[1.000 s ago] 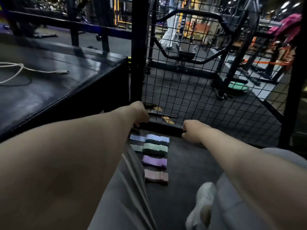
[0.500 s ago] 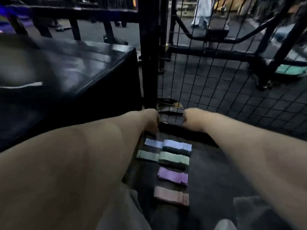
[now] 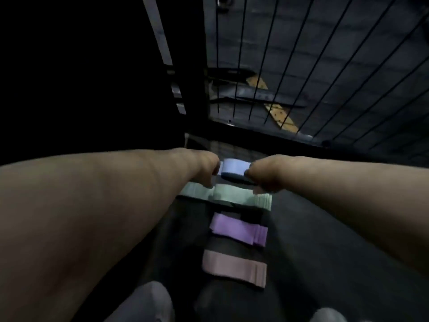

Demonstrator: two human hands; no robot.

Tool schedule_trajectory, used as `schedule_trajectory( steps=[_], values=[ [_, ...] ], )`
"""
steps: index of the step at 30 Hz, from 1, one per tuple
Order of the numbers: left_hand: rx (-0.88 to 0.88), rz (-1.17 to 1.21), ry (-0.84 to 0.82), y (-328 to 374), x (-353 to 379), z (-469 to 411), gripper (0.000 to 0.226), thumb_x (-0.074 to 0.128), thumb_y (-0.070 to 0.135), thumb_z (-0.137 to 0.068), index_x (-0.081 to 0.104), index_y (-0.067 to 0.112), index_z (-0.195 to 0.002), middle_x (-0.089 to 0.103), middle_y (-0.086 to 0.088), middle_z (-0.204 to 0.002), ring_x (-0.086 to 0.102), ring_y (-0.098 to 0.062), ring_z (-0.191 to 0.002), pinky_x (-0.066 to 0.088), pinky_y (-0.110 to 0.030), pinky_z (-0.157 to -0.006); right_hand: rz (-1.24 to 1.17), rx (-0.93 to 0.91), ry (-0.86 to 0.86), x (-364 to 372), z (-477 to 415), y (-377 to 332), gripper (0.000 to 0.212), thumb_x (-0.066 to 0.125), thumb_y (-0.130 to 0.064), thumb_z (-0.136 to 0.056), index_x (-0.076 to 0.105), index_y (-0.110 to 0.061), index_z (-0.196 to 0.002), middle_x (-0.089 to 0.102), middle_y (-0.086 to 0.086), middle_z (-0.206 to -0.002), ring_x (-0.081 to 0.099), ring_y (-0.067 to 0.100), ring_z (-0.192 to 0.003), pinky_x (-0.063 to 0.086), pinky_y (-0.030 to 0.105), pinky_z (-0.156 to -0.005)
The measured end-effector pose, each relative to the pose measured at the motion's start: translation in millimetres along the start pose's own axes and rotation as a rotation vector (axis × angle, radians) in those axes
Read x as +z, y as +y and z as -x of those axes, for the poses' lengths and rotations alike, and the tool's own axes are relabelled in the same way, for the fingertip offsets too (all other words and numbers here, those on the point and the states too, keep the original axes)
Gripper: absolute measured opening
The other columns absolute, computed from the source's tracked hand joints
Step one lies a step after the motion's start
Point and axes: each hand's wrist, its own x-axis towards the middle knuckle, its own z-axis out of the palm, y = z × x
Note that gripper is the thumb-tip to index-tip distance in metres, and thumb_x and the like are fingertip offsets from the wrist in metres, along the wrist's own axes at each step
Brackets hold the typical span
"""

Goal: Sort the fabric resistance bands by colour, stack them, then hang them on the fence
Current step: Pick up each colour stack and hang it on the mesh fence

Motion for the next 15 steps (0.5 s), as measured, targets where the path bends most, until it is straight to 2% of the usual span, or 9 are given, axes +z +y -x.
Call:
schedule_trajectory(
  steps=[2, 4, 7, 9, 11, 13, 15],
  values=[
    [0.021, -0.066, 0.009, 7, 19, -19, 0.057, 0.071, 0.041, -0.085, 0.051, 0.024, -0.136, 0.055, 0.001, -0.134, 0.057, -0.024, -0.118, 0.045, -0.028, -0.088, -0.056, -0.029, -0.014, 25, -14, 0, 0.037, 0.058, -0.036, -0.095, 0.056, -0.012, -0.123, 0.058, 0.011, -0.125, 0.059, 0.032, -0.113, 0.048, 0.036, -0.087],
    [0.035, -0.083, 0.017, 15, 36, -35, 0.07, 0.075, 0.048, -0.079, 0.045, 0.023, -0.137, 0.049, -0.002, -0.136, 0.056, -0.026, -0.118, 0.049, -0.035, -0.091, -0.134, 0.018, -0.003, 47, -22, 2, 0.036, 0.057, -0.034, -0.094, 0.055, -0.013, -0.122, 0.057, 0.01, -0.122, 0.059, 0.033, -0.111, 0.051, 0.039, -0.088],
    [0.04, -0.142, 0.057, 27, 57, -52, 0.083, 0.079, 0.056, -0.07, 0.039, 0.02, -0.133, 0.042, -0.005, -0.134, 0.052, -0.026, -0.118, 0.05, -0.039, -0.084, -0.308, 0.195, 0.033, 70, -24, 7, 0.03, 0.058, -0.03, -0.091, 0.058, -0.011, -0.114, 0.061, 0.008, -0.112, 0.062, 0.03, -0.104, 0.049, 0.034, -0.077],
    [0.043, -0.164, 0.12, 33, 68, -61, 0.08, 0.078, 0.056, -0.071, 0.039, 0.018, -0.13, 0.04, -0.005, -0.133, 0.049, -0.026, -0.119, 0.044, -0.038, -0.08, -0.536, 0.369, -0.016, 85, -25, 15, 0.022, 0.059, -0.027, -0.092, 0.06, -0.006, -0.099, 0.061, 0.009, -0.093, 0.065, 0.029, -0.091, 0.052, 0.034, -0.071],
    [0.044, -0.172, 0.16, 38, 77, -65, 0.077, 0.076, 0.057, -0.071, 0.041, 0.018, -0.128, 0.04, -0.006, -0.133, 0.047, -0.026, -0.121, 0.042, -0.039, -0.087, -0.905, 0.503, -0.06, 102, -27, 18, 0.018, 0.06, -0.022, -0.091, 0.058, -0.006, -0.083, 0.059, 0.011, -0.078, 0.062, 0.029, -0.072, 0.058, 0.035, -0.067],
    [0.032, -0.2, 0.178, 42, 84, -73, 0.073, 0.075, 0.058, -0.071, 0.044, 0.02, -0.126, 0.044, -0.004, -0.131, 0.045, -0.024, -0.123, 0.039, -0.04, -0.097, -1.137, 0.556, -0.026, 119, -30, 19, 0.015, 0.06, -0.019, -0.087, 0.06, -0.004, -0.086, 0.061, 0.013, -0.083, 0.058, 0.027, -0.07, 0.052, 0.034, -0.065],
    [0.028, -0.202, 0.193, 43, 89, -77, 0.066, 0.074, 0.055, -0.073, 0.046, 0.022, -0.124, 0.045, -0.002, -0.129, 0.045, -0.023, -0.124, 0.037, -0.039, -0.099, -1.229, 0.577, 0.037, 128, -34, 18, 0.026, 0.062, -0.021, -0.087, 0.061, -0.002, -0.104, 0.064, 0.012, -0.101, 0.062, 0.025, -0.084, 0.052, 0.035, -0.072]
  ],
)
